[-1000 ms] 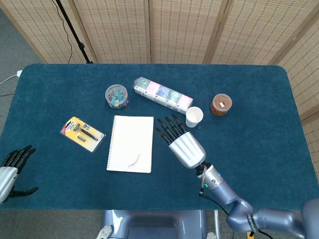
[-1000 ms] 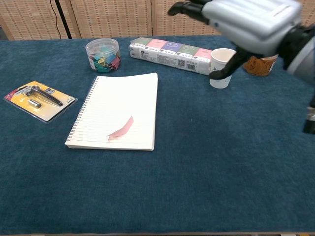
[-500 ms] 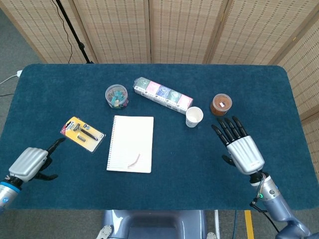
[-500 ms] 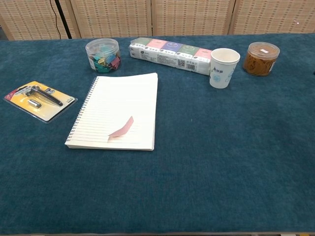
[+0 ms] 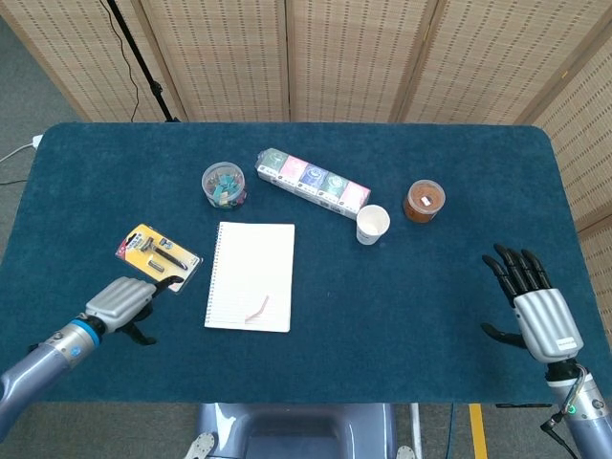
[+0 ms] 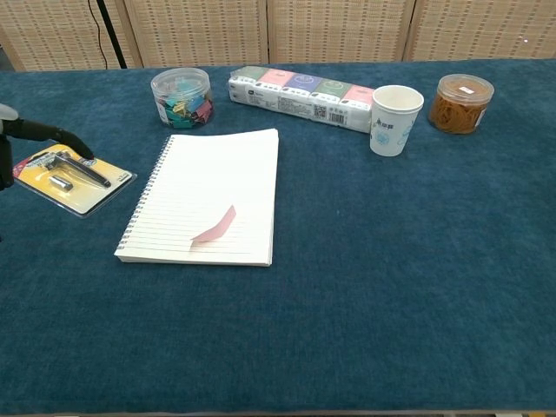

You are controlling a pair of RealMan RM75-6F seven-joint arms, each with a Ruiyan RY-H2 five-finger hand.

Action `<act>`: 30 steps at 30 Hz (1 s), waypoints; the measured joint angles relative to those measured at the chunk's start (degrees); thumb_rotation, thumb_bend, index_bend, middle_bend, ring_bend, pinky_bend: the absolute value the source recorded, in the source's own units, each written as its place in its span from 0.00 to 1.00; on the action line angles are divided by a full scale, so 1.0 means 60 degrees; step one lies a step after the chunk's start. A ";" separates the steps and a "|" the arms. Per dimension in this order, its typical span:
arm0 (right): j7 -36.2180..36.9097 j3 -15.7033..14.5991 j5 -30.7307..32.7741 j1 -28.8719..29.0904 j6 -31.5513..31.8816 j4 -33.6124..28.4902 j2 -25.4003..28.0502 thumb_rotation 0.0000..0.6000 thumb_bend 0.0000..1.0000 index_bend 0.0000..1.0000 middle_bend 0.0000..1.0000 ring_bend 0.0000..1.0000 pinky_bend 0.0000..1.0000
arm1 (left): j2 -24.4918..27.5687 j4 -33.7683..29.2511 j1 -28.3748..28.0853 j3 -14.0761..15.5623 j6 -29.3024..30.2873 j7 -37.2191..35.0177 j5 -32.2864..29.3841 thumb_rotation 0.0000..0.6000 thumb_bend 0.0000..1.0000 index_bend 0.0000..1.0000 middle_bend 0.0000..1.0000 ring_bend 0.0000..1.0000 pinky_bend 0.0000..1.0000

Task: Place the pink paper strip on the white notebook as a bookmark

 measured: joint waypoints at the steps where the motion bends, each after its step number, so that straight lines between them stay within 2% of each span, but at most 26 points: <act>1: 0.0067 -0.0011 0.0012 -0.0057 0.0009 -0.0020 0.0008 1.00 0.04 0.05 0.00 0.00 0.00 | -0.0066 -0.0023 -0.0071 -0.0007 -0.0009 0.0145 -0.0070 1.00 0.00 0.11 1.00 0.87 0.98; 2: 0.0146 -0.0020 0.0031 -0.0119 0.0010 -0.0066 0.0017 1.00 0.04 0.05 0.00 0.00 0.00 | -0.0159 -0.0045 -0.0111 0.0000 0.0036 0.0368 -0.0103 1.00 0.00 0.11 0.98 0.85 0.97; 6: 0.0169 0.0003 0.0054 -0.0255 -0.0009 -0.0209 0.0036 1.00 0.04 0.05 0.00 0.00 0.00 | -0.0430 -0.0157 -0.0234 0.0069 0.0139 0.0904 -0.0383 1.00 0.00 0.12 0.78 0.65 0.74; 7: 0.0143 0.0019 0.0038 -0.0278 -0.0002 -0.0229 0.0033 1.00 0.04 0.05 0.00 0.00 0.00 | -0.0501 -0.0196 -0.0276 0.0086 0.0159 0.0996 -0.0533 1.00 0.00 0.12 0.75 0.62 0.71; 10: 0.0119 0.0067 -0.0019 -0.0351 0.0015 -0.0286 0.0011 1.00 0.04 0.05 0.00 0.00 0.00 | -0.0667 -0.0291 -0.0393 0.0165 0.0292 0.1431 -0.0906 1.00 0.00 0.12 0.57 0.40 0.53; 12: 0.0108 0.0111 -0.0026 -0.0397 0.0009 -0.0299 -0.0002 1.00 0.04 0.05 0.00 0.00 0.00 | -0.0732 -0.0356 -0.0468 0.0241 0.0395 0.1769 -0.1103 1.00 0.00 0.12 0.30 0.14 0.28; 14: 0.0112 0.0157 -0.0037 -0.0432 0.0015 -0.0316 -0.0003 1.00 0.04 0.05 0.00 0.00 0.00 | -0.0806 -0.0458 -0.0555 0.0324 0.0527 0.2103 -0.1424 1.00 0.00 0.13 0.09 0.02 0.09; 15: 0.0113 0.0182 -0.0049 -0.0460 0.0041 -0.0326 -0.0002 1.00 0.04 0.05 0.00 0.00 0.00 | -0.0844 -0.0520 -0.0595 0.0362 0.0599 0.2251 -0.1582 1.00 0.00 0.15 0.02 0.00 0.03; 21: 0.0188 0.0296 -0.0188 -0.0576 0.0048 -0.0361 -0.0005 1.00 0.04 0.05 0.00 0.00 0.00 | -0.1099 -0.0936 -0.0953 0.0562 0.0894 0.2805 -0.2502 1.00 0.00 0.25 0.00 0.00 0.00; 30: 0.0310 0.0397 -0.0381 -0.0686 0.0015 -0.0425 0.0020 1.00 0.04 0.05 0.00 0.00 0.00 | -0.1722 -0.0878 -0.1514 0.0607 0.1077 0.3262 -0.3315 1.00 0.00 0.26 0.00 0.00 0.00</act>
